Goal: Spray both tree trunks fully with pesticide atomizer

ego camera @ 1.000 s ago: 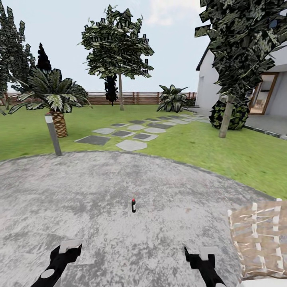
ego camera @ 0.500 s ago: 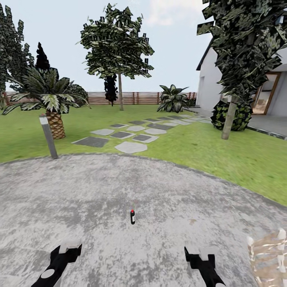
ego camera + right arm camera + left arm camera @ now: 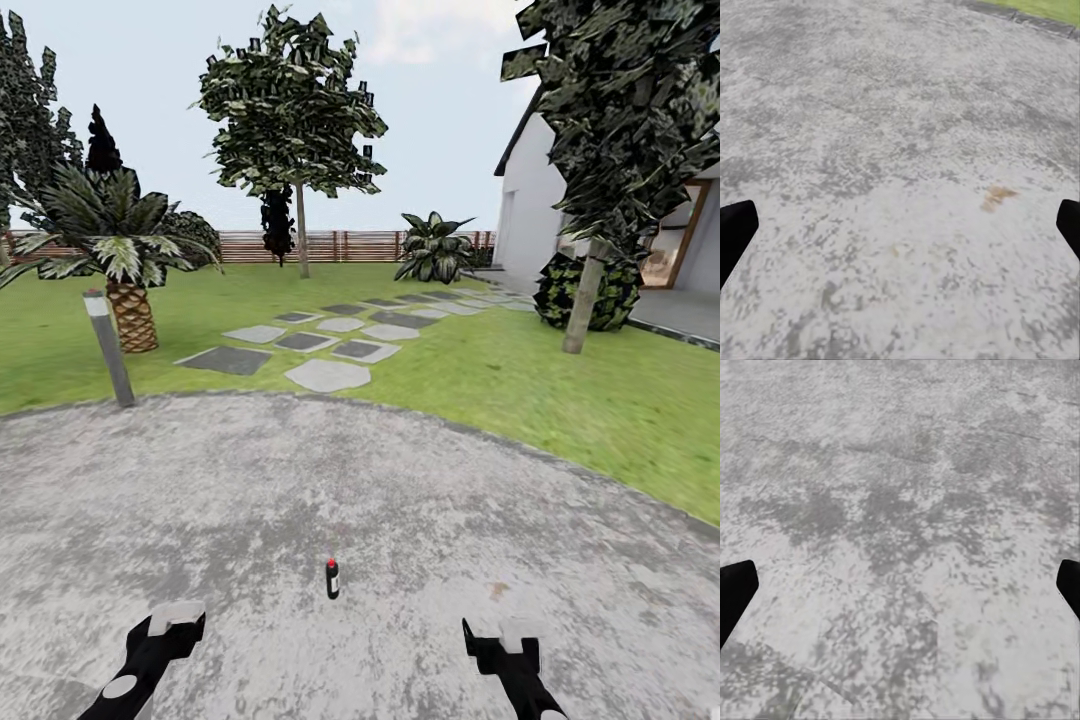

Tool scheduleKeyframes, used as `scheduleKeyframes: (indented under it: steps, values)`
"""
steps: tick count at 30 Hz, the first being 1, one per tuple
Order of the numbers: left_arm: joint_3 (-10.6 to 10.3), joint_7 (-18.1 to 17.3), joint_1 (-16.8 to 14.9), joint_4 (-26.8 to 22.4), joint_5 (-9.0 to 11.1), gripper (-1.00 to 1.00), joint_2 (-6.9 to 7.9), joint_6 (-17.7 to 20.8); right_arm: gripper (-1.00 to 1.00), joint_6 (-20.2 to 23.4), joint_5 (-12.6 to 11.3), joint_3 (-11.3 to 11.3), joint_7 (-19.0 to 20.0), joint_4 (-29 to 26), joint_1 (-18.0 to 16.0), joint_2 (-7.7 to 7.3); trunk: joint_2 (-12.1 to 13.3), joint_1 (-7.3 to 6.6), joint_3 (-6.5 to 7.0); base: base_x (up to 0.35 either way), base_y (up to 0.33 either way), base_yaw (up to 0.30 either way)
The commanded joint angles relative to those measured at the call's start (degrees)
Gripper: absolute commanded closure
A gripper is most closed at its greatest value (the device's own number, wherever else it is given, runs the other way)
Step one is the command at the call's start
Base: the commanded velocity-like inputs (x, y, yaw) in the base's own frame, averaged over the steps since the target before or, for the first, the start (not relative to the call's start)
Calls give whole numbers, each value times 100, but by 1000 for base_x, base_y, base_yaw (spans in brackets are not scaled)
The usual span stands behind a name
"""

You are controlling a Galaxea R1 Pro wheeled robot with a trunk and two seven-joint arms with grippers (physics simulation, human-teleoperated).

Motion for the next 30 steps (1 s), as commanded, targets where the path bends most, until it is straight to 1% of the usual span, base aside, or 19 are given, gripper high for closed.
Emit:
scheduleKeyframes:
  steps: [1,11,14,23,30]
  values:
    - [3,7,-3,5,9,-100,-1,-19,-100,-17,4,1,-4,3,-5,-1,-2,2,-6,338,101,0]
    - [3,7,-3,5,12,-100,-2,-19,-100,-17,4,2,6,1,-4,-1,-2,2,-6,309,106,0]
    - [3,7,-3,5,12,-100,-2,-19,-100,-17,4,1,19,2,-5,-3,-2,2,-6,285,106,-83]
    - [3,7,-3,5,12,-100,-2,-19,-100,-17,4,8,27,3,-4,-9,-2,2,-6,244,106,-230]
    - [3,2,-3,5,20,-100,-2,-19,-100,-17,4,8,28,3,-2,-9,-2,2,-6,105,132,-262]
